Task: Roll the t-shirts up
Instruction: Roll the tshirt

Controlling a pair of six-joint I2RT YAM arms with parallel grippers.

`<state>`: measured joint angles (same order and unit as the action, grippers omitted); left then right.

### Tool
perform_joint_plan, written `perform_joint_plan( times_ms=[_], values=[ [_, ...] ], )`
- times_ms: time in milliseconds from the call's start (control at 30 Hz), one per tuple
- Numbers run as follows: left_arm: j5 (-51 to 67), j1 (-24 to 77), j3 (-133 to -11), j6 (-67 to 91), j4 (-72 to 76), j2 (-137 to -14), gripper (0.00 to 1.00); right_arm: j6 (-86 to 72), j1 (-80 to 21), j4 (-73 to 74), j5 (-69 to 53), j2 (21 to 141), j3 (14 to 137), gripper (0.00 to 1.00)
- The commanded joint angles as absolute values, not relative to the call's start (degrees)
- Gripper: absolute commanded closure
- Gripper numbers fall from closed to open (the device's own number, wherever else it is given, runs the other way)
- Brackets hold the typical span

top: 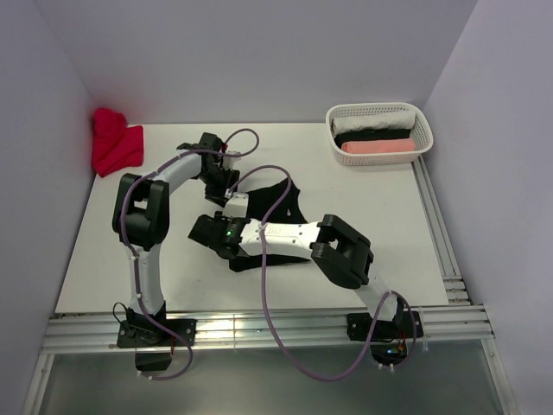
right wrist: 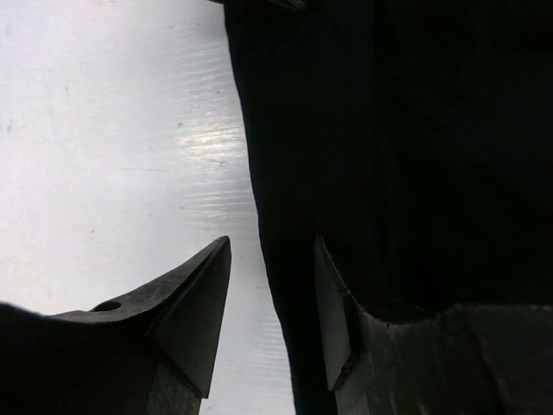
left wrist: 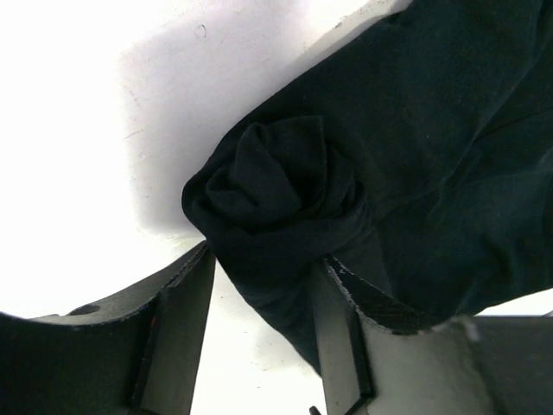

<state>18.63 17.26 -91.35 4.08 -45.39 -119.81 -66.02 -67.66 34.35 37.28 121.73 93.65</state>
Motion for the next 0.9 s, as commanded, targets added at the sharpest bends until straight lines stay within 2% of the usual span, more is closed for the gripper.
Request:
perform_joint_plan(
  times_ms=[0, 433, 867],
  values=[
    [15.7, 17.3, -93.6, 3.2, -44.3, -120.5, 0.46, -67.2, -68.1, 41.8, 39.9, 123.3, 94.2, 0.47],
    [15.6, 17.4, -96.9, 2.6, -46.1, -123.3, 0.45, -63.5, -69.3, 54.8, 43.6, 130.1, 107.2, 0.44],
    [15.2, 17.4, -99.1, 2.5, -47.5, -125.2, 0.45, -60.9, -70.8, 65.1, 45.9, 134.1, 113.6, 0.44]
  ],
)
